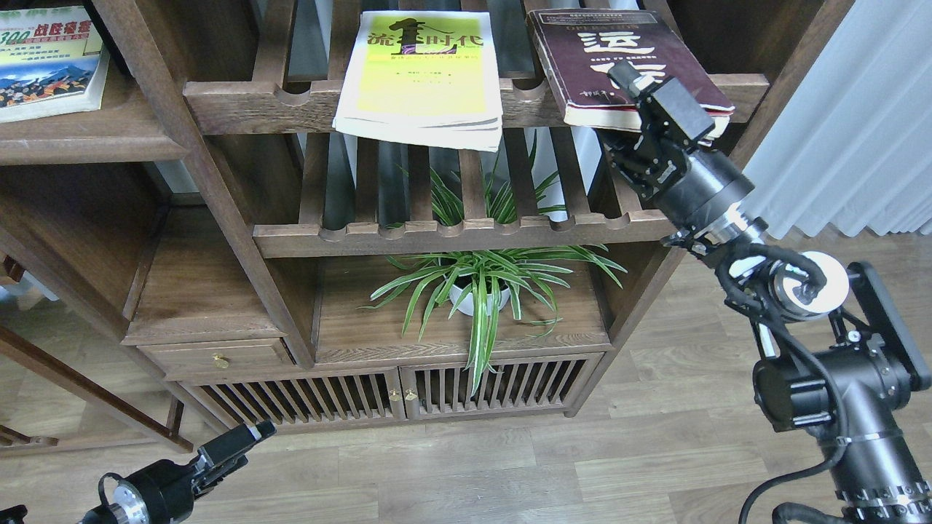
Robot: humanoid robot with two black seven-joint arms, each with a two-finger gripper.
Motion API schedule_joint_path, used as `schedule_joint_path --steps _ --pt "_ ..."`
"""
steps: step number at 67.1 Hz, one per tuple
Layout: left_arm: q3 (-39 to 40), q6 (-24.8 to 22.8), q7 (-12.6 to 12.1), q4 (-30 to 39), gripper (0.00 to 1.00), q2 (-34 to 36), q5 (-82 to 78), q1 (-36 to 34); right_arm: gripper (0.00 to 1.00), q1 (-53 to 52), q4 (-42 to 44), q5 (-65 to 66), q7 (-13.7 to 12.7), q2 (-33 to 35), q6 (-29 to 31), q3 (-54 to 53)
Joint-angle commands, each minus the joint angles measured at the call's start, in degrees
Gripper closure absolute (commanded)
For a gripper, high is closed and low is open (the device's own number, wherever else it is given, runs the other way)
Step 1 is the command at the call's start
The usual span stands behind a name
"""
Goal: Organize books on shelf
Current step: 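Grasp the maroon book with the right gripper and pull it down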
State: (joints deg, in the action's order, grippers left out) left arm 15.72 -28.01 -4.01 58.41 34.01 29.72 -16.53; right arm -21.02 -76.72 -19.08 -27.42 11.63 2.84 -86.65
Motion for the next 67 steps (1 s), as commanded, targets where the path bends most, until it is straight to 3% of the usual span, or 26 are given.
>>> schedule_joint_path --steps 1,20,36,58,64,67 --pt "0.01 0.01 -0.03 -0.05 0.01 -0.09 -0.01 0.01 0.16 -0.43 0.78 0.01 0.00 0.06 0.23 -0.19" --pt "-0.16 0.01 -0.03 0.04 0.01 -0.44 -0.01 0.09 0.54 -4.38 3.50 0.19 0.08 0.05 0.50 -5.02" --pt "-0.16 0.01 -0.03 -0.05 0.01 -0.53 -0.27 0.36 0.96 -4.30 3.15 -0.60 -0.58 0.23 2.43 -9.59" --pt "-0.07 0.01 0.06 -0.14 0.01 -0.53 -0.63 0.97 0.99 -0.09 -1.06 -5.17 -0.58 2.16 3.57 -11.35" --pt "-0.07 0.01 0.06 -0.31 0.01 -0.53 -0.63 1.76 0.99 6.95 -4.05 -7.46 -0.58 3.83 8.14 -11.35" --pt "-0.07 0.01 0.06 -0.84 0.01 -0.53 -0.63 2.38 0.99 11.85 -4.76 -7.63 -0.58 4.18 13.13 -11.35"
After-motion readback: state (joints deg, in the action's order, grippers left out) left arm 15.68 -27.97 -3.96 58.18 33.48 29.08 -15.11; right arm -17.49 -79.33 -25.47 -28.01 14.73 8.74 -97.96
